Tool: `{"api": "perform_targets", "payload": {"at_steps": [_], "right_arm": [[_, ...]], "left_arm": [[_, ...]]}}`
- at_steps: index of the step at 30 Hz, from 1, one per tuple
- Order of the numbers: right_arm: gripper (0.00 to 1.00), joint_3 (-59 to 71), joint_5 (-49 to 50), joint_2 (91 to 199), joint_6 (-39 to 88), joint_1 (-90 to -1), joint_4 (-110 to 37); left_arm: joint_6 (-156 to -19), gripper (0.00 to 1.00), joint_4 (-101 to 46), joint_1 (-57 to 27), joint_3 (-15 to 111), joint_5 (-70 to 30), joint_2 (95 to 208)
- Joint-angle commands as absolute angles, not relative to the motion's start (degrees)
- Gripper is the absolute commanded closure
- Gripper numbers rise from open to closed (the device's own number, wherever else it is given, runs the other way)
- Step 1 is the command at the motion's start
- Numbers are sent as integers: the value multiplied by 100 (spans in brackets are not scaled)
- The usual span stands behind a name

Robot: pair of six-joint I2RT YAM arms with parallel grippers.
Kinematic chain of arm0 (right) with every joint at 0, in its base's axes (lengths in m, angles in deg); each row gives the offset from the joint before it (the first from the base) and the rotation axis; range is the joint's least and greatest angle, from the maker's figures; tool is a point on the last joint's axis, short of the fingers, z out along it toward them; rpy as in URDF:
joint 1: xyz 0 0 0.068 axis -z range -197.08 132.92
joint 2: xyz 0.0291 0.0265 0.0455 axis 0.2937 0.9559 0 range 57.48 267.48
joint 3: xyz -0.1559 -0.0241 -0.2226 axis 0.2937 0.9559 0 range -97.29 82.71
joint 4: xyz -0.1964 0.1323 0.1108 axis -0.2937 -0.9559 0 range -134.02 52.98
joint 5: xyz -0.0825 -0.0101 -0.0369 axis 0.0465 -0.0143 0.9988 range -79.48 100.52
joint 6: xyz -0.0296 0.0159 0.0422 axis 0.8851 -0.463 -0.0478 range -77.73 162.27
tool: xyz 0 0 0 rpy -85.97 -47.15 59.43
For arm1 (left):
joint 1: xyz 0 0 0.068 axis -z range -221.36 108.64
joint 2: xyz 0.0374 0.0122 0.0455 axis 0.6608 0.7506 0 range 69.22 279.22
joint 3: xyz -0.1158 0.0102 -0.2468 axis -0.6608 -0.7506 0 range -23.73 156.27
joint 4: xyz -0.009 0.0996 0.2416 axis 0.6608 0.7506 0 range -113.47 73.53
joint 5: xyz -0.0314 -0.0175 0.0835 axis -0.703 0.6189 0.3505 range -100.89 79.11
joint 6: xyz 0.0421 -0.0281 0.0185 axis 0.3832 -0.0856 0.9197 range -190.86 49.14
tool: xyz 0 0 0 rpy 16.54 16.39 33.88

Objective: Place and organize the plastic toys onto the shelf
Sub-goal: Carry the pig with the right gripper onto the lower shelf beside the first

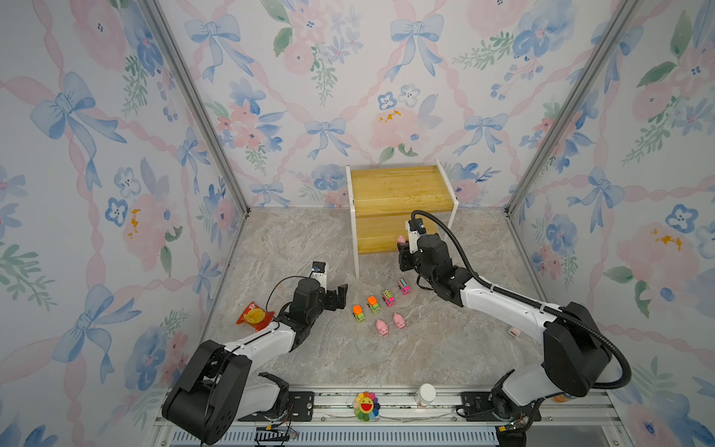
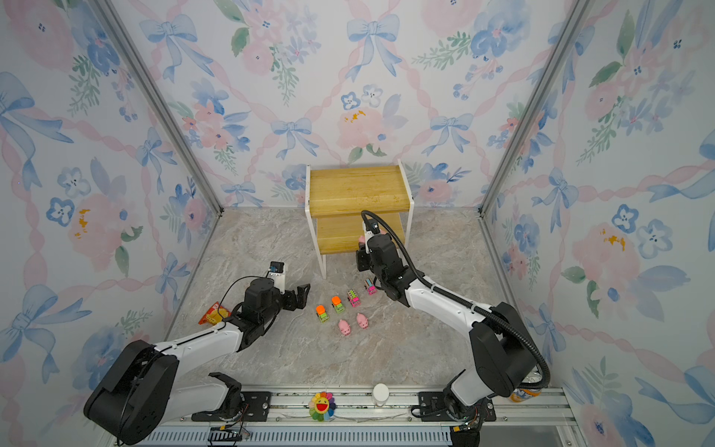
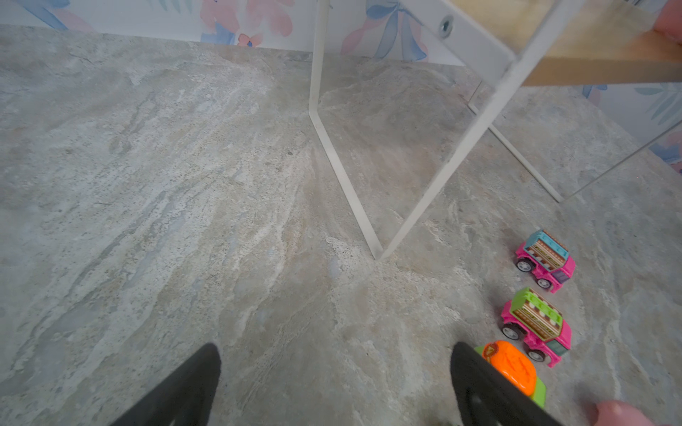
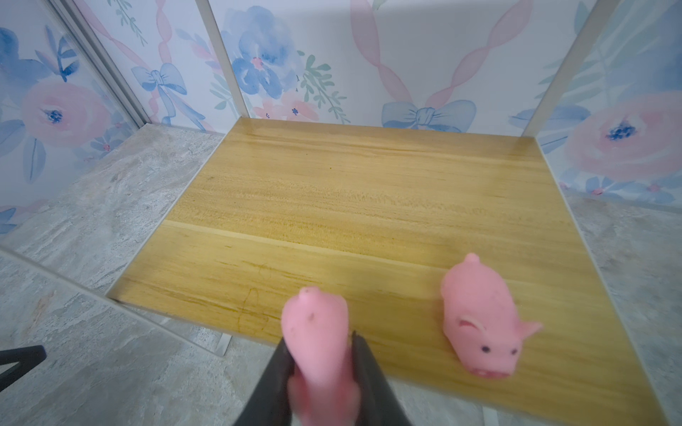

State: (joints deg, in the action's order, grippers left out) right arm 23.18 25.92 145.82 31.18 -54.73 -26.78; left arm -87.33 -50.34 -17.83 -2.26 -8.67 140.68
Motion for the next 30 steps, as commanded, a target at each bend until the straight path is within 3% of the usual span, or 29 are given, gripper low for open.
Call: {"api": "perform_targets", "payload": {"at_steps": [1,30], "right_arm": [[72,2096,2764,14724,3063,-5505,-2489],[72,1914,2927,15148,2794,-5316,-2397]], "left_arm": [[-8609,2,-5019,-1833,-105,-947,14110],[-8617,2,-5019,-1921,-88,-1000,14149]]}}
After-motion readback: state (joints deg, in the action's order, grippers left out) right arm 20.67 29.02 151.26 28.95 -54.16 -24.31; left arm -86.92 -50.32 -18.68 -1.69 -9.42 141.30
